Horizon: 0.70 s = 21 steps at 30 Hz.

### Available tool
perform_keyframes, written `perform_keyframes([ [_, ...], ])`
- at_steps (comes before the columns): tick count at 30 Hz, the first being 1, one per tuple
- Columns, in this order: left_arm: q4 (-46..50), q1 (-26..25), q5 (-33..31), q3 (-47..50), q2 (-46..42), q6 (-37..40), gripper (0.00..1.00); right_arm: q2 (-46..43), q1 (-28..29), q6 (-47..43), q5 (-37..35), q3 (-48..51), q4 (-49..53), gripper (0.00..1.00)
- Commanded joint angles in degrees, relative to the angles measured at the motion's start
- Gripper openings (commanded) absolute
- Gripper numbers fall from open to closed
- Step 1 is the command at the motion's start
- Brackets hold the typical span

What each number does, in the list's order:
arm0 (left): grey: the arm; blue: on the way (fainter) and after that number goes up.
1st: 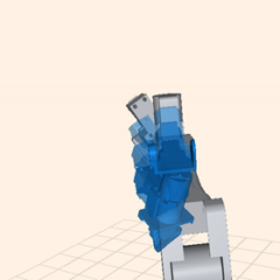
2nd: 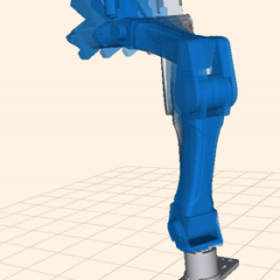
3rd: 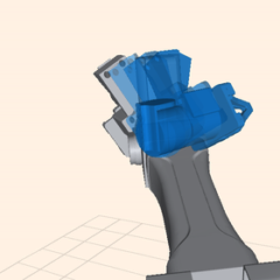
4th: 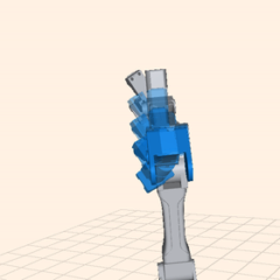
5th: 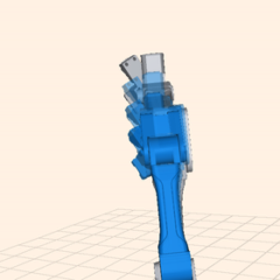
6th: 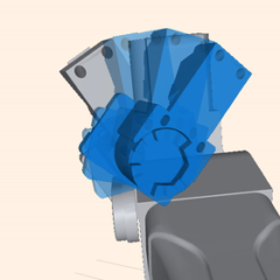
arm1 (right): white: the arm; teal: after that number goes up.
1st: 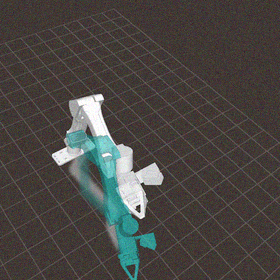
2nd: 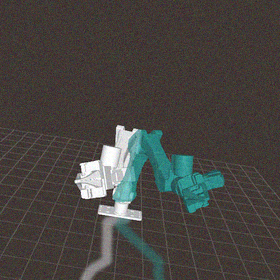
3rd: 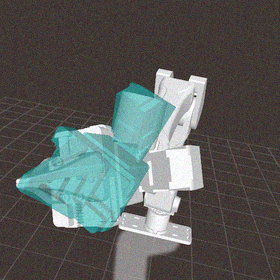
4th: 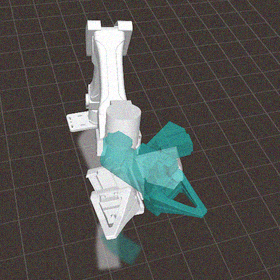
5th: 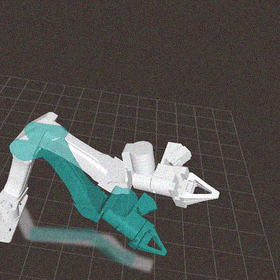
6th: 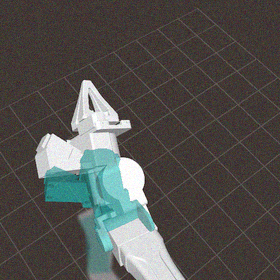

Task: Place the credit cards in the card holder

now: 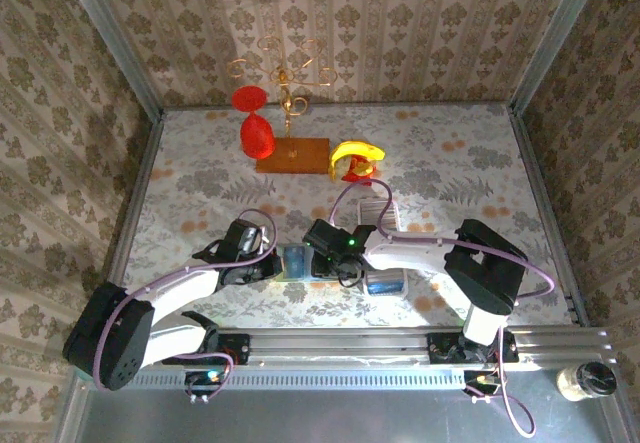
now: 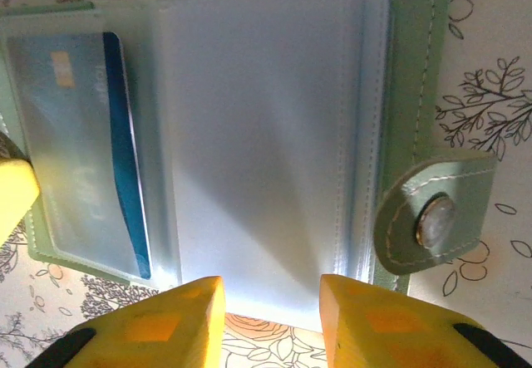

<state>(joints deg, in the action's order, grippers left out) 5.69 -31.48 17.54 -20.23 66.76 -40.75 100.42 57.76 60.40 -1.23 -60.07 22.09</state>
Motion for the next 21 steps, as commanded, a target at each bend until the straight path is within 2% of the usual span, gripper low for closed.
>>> perform_keyframes([
  [1,2.4,-1.0,0.1,1.0,1.4,-0.5,0.00,1.4,0.5,1.0,0.4,-1.6,0.9,0.35],
  [9,2.3,-1.3,-0.2,1.4,1.1,-1.0,0.00,2.8,0.7,1.4,1.0,-2.0,0.3,0.36],
  [13,2.3,-1.4,-0.4,1.4,1.0,-0.9,0.00,3.3,0.7,2.1,1.8,-2.0,-2.3,0.41],
  [21,3.4,-1.5,-1.3,1.5,-0.2,-1.3,0.00,4.6,0.8,3.6,3.4,-2.7,-7.3,0.44],
])
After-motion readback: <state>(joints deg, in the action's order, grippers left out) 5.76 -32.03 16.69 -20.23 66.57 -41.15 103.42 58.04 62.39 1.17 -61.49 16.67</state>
